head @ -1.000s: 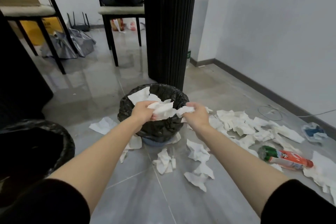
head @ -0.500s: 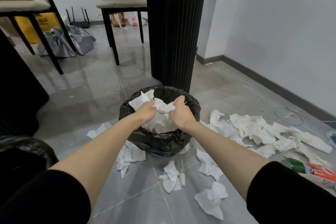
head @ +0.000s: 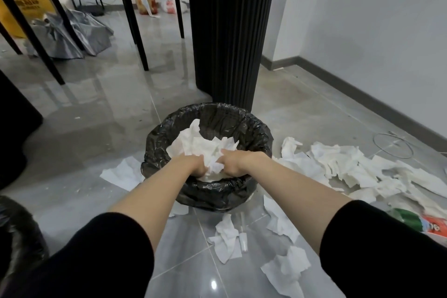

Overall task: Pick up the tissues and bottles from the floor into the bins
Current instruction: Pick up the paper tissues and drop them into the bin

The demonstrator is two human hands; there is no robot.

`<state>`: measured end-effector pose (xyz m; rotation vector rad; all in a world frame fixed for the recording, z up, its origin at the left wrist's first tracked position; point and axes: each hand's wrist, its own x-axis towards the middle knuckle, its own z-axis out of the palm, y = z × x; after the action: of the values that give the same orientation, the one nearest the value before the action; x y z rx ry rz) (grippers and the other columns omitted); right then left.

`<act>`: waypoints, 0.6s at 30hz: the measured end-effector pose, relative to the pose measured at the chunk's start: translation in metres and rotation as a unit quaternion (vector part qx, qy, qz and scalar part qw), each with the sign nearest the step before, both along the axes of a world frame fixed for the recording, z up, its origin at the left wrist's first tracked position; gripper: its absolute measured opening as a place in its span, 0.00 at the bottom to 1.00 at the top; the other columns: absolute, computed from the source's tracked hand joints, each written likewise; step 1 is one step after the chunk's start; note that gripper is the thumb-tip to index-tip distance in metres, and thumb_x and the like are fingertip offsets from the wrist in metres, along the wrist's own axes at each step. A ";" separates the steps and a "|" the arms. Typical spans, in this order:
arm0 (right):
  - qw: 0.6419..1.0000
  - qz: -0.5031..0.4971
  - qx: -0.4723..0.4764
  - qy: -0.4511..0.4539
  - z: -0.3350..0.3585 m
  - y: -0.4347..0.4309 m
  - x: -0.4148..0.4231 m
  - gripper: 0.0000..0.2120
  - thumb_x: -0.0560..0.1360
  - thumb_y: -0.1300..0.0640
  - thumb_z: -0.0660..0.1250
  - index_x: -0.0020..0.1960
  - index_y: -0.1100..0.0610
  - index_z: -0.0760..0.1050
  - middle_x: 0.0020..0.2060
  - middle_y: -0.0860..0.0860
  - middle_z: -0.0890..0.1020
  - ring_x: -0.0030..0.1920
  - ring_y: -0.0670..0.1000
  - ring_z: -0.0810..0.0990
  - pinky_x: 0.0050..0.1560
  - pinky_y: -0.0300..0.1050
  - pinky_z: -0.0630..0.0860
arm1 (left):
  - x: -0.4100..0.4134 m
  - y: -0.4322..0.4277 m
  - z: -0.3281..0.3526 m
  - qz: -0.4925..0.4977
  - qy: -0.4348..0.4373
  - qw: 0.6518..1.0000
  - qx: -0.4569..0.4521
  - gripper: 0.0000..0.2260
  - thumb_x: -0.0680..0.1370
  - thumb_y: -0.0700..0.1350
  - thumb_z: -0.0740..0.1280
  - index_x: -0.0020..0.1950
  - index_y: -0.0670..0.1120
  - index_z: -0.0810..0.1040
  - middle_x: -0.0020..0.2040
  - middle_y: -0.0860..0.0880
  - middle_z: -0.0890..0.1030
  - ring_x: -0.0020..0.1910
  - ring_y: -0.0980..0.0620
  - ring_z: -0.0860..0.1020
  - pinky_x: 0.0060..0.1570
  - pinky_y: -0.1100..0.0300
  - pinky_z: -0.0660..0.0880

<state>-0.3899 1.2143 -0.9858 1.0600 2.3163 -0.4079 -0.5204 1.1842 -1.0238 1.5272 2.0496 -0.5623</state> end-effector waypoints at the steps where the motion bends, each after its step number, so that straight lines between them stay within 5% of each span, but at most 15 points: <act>1: 1.000 0.008 0.004 -0.011 -0.002 0.000 0.001 0.22 0.81 0.55 0.53 0.75 0.54 0.60 0.75 0.52 0.59 0.71 0.59 0.65 0.67 0.55 0.66 | 0.000 0.001 -0.004 -0.007 0.008 1.000 -0.020 0.24 0.81 0.53 0.54 0.76 0.46 0.57 0.77 0.45 0.58 0.74 0.44 0.60 0.71 0.49 0.59; 5: 0.997 0.030 0.069 0.004 -0.001 -0.002 0.006 0.23 0.79 0.56 0.58 0.73 0.46 0.63 0.71 0.54 0.63 0.72 0.59 0.60 0.67 0.57 0.65 | -0.005 0.010 -0.022 -0.021 0.018 0.999 -0.046 0.19 0.79 0.53 0.58 0.67 0.46 0.72 0.69 0.45 0.71 0.66 0.45 0.70 0.67 0.50 0.66; 7: 0.992 0.041 0.116 0.013 0.004 -0.003 0.008 0.24 0.78 0.56 0.60 0.72 0.42 0.63 0.72 0.54 0.61 0.73 0.60 0.53 0.68 0.57 0.60 | 0.000 0.004 -0.007 -0.025 0.029 0.999 -0.039 0.19 0.80 0.53 0.58 0.67 0.45 0.72 0.69 0.46 0.71 0.67 0.45 0.69 0.67 0.52 0.65; 11: 0.980 0.035 0.185 0.057 0.019 -0.008 0.019 0.29 0.76 0.57 0.61 0.73 0.40 0.59 0.72 0.51 0.62 0.70 0.58 0.56 0.66 0.56 0.59 | 0.012 -0.008 0.021 -0.017 0.071 0.997 0.024 0.16 0.80 0.50 0.57 0.67 0.53 0.69 0.71 0.47 0.65 0.72 0.41 0.55 0.66 0.47 0.58; 18: 0.925 -0.136 0.230 0.272 0.028 -0.049 0.046 0.23 0.75 0.59 0.58 0.70 0.50 0.66 0.68 0.48 0.68 0.63 0.56 0.61 0.62 0.48 0.61 | 0.035 -0.040 0.052 0.005 0.088 0.976 0.200 0.18 0.80 0.48 0.57 0.70 0.54 0.66 0.68 0.47 0.68 0.69 0.43 0.58 0.67 0.48 0.57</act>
<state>-0.3441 1.1648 -0.9574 1.6830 2.8481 -0.2915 -0.4854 1.1445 -0.9721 1.7392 2.4175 -0.2978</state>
